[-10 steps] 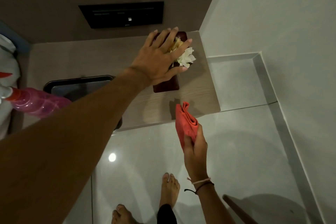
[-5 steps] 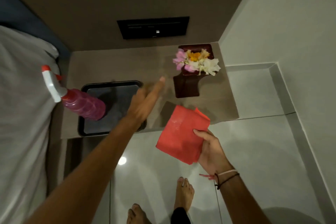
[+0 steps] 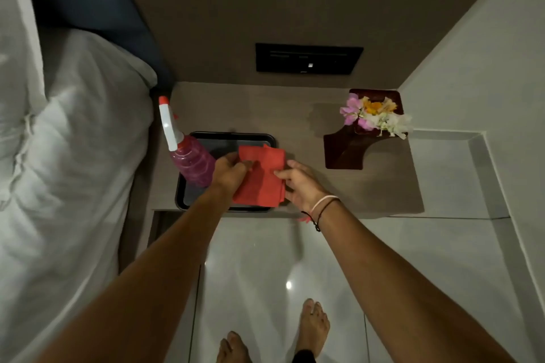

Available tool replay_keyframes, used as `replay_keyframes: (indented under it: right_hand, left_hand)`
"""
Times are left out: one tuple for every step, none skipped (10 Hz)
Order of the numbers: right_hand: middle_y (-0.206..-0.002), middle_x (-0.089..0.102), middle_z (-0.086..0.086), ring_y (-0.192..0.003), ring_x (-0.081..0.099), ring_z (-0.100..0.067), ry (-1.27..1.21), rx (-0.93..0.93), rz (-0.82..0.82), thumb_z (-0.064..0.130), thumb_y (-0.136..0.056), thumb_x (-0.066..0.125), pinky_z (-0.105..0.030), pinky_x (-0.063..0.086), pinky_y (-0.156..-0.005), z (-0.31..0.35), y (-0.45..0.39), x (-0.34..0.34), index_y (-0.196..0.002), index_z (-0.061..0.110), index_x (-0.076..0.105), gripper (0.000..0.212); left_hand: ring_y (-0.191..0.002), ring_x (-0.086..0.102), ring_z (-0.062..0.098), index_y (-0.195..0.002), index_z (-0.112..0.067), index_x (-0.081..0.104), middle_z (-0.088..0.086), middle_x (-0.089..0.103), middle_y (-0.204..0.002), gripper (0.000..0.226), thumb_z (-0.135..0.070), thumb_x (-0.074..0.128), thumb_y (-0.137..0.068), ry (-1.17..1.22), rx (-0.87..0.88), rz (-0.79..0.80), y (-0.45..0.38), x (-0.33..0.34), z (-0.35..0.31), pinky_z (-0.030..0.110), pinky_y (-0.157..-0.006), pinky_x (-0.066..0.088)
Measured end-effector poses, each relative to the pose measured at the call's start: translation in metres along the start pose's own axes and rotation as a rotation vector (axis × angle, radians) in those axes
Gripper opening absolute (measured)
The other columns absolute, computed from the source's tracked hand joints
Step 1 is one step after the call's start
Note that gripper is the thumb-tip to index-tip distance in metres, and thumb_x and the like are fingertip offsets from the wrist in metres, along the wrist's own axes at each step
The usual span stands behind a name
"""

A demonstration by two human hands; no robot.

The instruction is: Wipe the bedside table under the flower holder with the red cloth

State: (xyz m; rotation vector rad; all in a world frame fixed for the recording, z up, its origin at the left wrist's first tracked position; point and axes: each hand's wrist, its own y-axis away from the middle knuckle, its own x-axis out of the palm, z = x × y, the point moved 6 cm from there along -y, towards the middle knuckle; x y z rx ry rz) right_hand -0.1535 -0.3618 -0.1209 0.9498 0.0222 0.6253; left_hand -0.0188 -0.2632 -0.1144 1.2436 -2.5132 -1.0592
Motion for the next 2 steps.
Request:
replay_keyframes:
  right_hand:
    - [-0.121,0.063,0.0,-0.092,0.061,-0.005,0.105,0.011,0.025,-0.011,-0.093,0.053,-0.023,0.056,-0.081,0.009,0.008,-0.001,-0.148,0.009,0.04,0.06]
    - [-0.142,0.051,-0.001,-0.126,0.057,-0.017,0.309,-0.015,-0.013,-0.011,-0.092,0.053,-0.025,0.049,-0.103,0.013,0.036,-0.013,-0.149,0.012,0.042,0.062]
  left_hand:
    - [-0.096,0.059,0.026,-0.12,0.005,0.064,0.014,0.065,-0.104,0.029,-0.006,0.059,-0.094,-0.124,0.043,-0.003,0.002,-0.005,-0.002,0.048,-0.093,0.053]
    - [-0.108,0.06,0.03,-0.129,0.002,0.061,0.015,0.066,-0.113,0.033,-0.01,0.056,-0.099,-0.187,0.079,0.02,0.044,-0.006,0.002,0.052,-0.105,0.048]
